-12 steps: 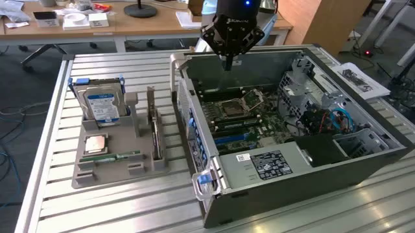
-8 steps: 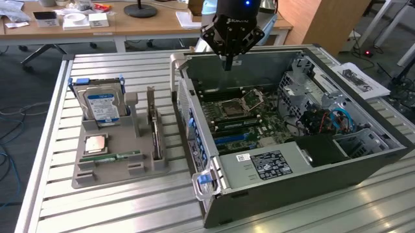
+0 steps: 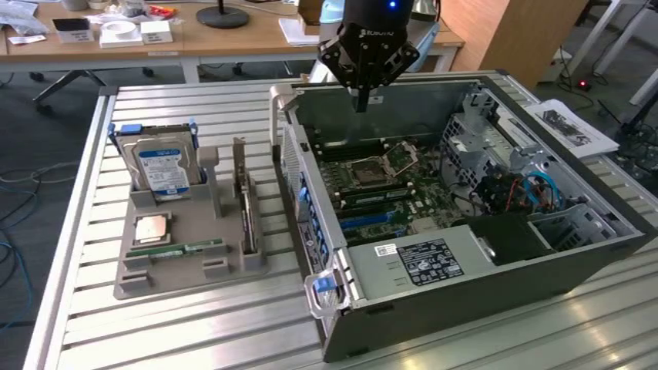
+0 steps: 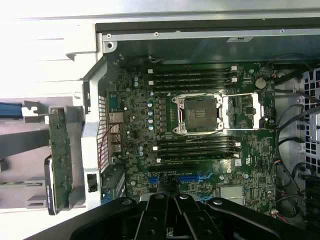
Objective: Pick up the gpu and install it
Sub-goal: 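Reach for the gpu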
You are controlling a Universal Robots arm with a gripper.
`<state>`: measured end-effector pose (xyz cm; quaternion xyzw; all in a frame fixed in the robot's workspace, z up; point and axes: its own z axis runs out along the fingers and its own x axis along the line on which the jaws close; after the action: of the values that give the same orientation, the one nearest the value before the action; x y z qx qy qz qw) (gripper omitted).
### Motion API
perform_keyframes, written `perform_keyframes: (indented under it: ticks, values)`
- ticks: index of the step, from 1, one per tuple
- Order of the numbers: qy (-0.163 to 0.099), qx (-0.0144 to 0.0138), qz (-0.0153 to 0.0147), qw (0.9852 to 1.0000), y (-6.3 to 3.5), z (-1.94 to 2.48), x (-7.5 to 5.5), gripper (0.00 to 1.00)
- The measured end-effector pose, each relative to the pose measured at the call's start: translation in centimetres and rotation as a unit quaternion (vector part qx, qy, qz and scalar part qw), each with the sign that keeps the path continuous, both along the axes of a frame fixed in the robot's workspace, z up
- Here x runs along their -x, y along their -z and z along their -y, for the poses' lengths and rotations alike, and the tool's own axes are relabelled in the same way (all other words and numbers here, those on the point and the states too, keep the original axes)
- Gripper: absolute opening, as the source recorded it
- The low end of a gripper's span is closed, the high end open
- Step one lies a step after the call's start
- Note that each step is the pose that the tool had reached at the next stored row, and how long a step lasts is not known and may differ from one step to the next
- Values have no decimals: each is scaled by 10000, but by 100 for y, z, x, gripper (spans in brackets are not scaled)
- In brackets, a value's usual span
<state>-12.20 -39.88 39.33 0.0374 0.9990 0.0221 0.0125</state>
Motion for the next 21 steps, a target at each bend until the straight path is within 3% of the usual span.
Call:
perform_keyframes:
  ticks: [21]
  values:
    - [0, 0, 0, 10000, 12, 0, 347, 11]
